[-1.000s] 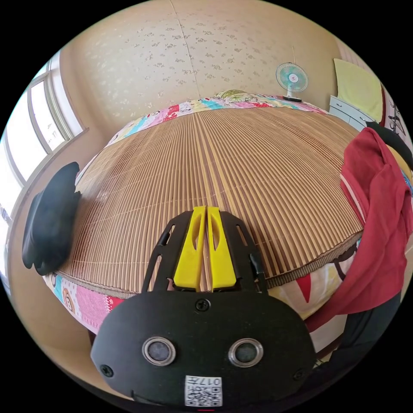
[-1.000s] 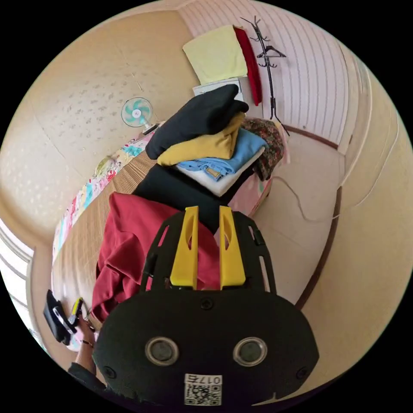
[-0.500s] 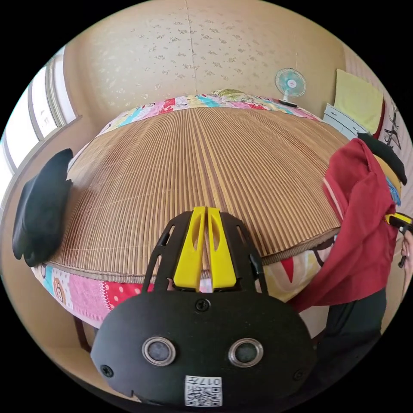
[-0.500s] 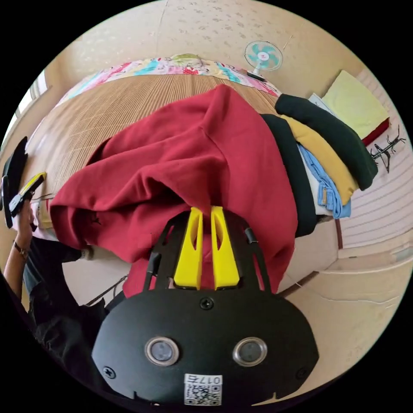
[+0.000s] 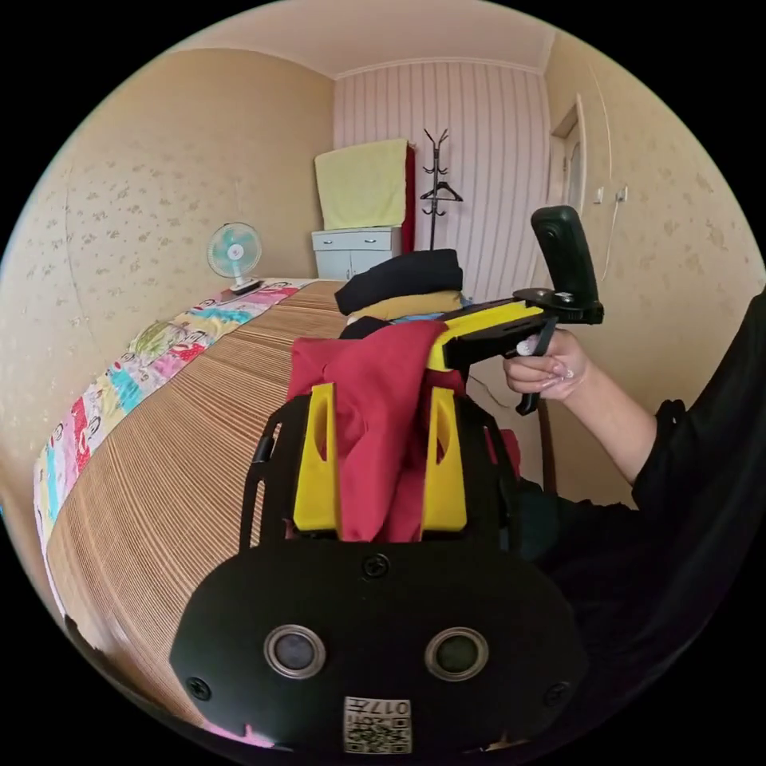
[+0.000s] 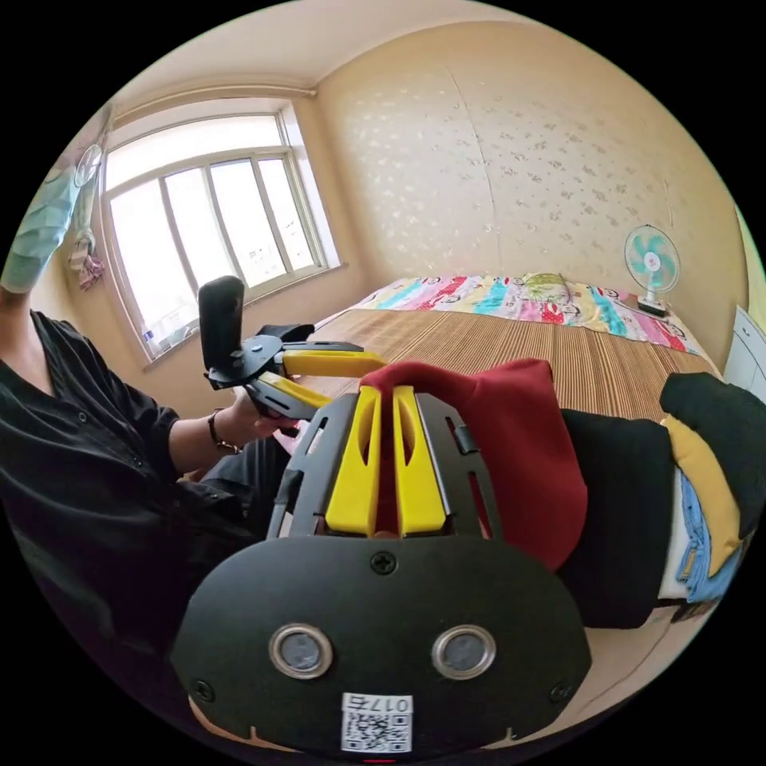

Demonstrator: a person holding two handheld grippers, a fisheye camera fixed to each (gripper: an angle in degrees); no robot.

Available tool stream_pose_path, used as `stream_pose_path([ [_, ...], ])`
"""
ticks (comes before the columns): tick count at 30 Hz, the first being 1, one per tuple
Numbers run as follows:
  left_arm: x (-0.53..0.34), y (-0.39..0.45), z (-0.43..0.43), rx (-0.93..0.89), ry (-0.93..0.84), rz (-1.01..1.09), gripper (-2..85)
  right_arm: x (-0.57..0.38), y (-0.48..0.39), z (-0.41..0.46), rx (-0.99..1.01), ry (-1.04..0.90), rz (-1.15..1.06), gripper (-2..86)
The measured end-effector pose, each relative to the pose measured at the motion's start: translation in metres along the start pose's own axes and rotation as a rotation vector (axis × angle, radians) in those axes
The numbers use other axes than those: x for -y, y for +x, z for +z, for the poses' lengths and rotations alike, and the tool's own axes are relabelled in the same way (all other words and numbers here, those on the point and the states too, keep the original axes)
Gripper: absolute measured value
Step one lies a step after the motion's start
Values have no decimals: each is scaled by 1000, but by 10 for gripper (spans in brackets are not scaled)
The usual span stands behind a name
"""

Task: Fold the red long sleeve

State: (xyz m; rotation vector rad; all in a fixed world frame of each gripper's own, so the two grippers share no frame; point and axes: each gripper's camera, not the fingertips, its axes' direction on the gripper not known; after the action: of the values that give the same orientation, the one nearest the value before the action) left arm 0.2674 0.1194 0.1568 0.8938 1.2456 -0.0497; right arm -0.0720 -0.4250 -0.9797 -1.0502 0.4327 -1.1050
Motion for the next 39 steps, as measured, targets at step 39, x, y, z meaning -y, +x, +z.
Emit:
stream_pose_path([
  [39, -35, 14, -266, -300, 886, -358, 33, -172, -206, 36, -166, -49, -78, 181],
])
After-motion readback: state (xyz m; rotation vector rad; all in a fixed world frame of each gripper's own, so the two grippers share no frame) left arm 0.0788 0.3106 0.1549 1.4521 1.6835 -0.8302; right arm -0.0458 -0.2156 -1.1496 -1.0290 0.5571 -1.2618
